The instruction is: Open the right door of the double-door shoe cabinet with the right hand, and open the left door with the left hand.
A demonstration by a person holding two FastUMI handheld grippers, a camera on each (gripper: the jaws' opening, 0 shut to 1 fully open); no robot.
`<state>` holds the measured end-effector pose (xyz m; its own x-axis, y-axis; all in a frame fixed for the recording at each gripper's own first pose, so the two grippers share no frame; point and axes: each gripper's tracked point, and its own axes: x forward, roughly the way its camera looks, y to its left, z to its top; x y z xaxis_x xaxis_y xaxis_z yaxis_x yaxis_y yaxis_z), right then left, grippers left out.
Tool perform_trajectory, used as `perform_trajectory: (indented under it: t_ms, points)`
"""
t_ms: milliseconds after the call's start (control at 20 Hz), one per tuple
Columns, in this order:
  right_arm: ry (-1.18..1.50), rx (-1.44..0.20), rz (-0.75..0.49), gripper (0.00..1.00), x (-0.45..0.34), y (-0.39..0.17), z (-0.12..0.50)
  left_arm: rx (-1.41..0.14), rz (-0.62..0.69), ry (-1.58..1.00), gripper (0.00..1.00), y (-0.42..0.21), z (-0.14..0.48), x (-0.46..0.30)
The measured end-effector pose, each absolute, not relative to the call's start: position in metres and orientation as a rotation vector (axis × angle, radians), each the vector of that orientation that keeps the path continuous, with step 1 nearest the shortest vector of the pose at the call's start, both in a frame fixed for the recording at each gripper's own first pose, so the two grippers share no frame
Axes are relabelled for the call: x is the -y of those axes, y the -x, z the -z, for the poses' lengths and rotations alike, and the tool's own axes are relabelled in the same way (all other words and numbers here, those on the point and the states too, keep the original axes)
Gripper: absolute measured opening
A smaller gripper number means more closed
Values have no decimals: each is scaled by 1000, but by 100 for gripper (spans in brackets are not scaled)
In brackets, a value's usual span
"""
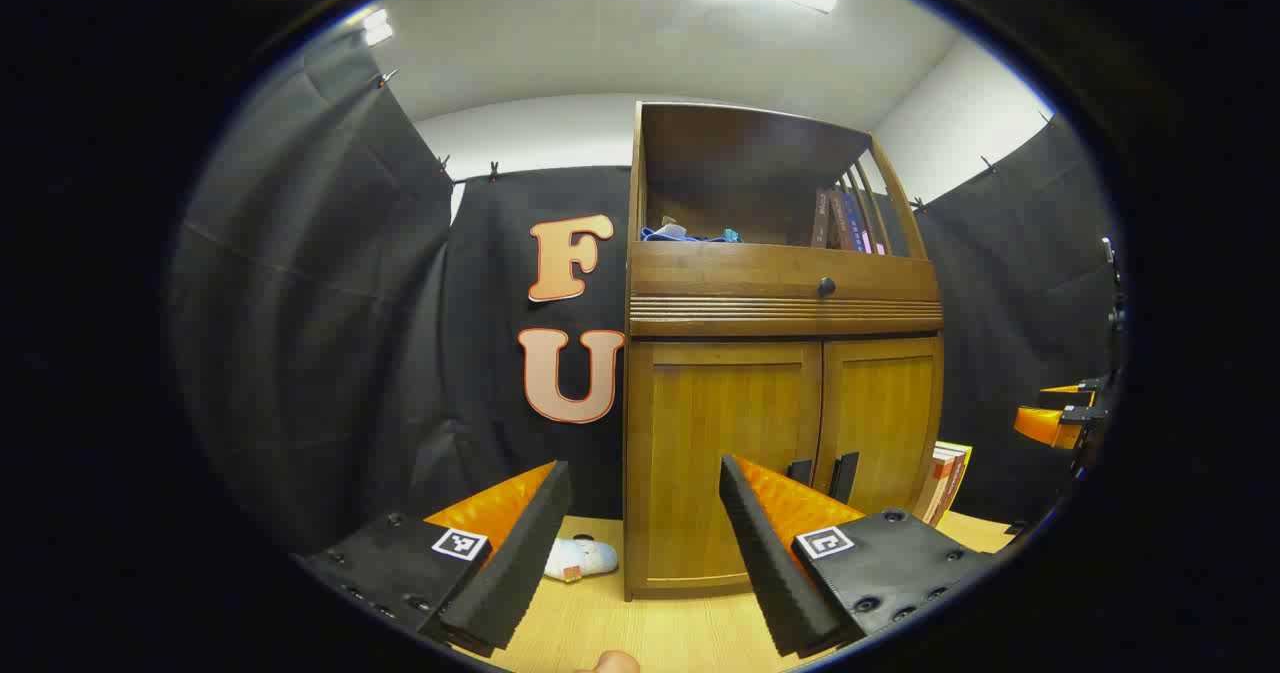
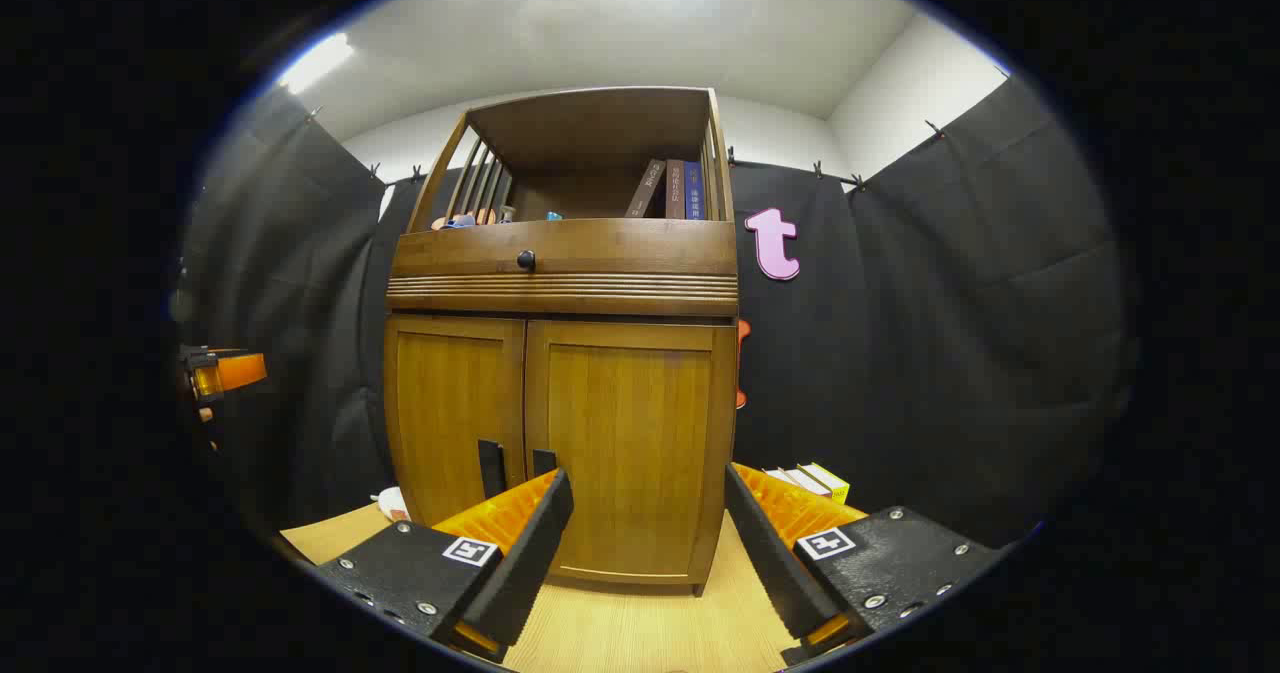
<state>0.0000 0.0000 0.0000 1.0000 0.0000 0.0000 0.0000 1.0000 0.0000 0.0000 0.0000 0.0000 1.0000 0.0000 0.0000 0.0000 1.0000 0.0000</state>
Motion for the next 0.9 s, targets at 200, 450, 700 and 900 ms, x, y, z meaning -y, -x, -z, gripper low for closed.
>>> perform_trajectory:
  t_ms: [200, 450, 700, 900]
  points:
    - [5, 3, 6, 93, 2, 3, -1, -4, 8, 6, 98, 1, -1, 3]
    - [13, 2, 12, 93, 3, 4, 0, 3, 15, 10, 96, 3, -2, 5]
    - [4, -14, 11, 93, -2, 2, 6, 0, 17, 5, 97, 6, -1, 3]
    - [-3, -28, 7, 93, -6, -1, 10, 5, 12, -2, 97, 7, -3, 0]
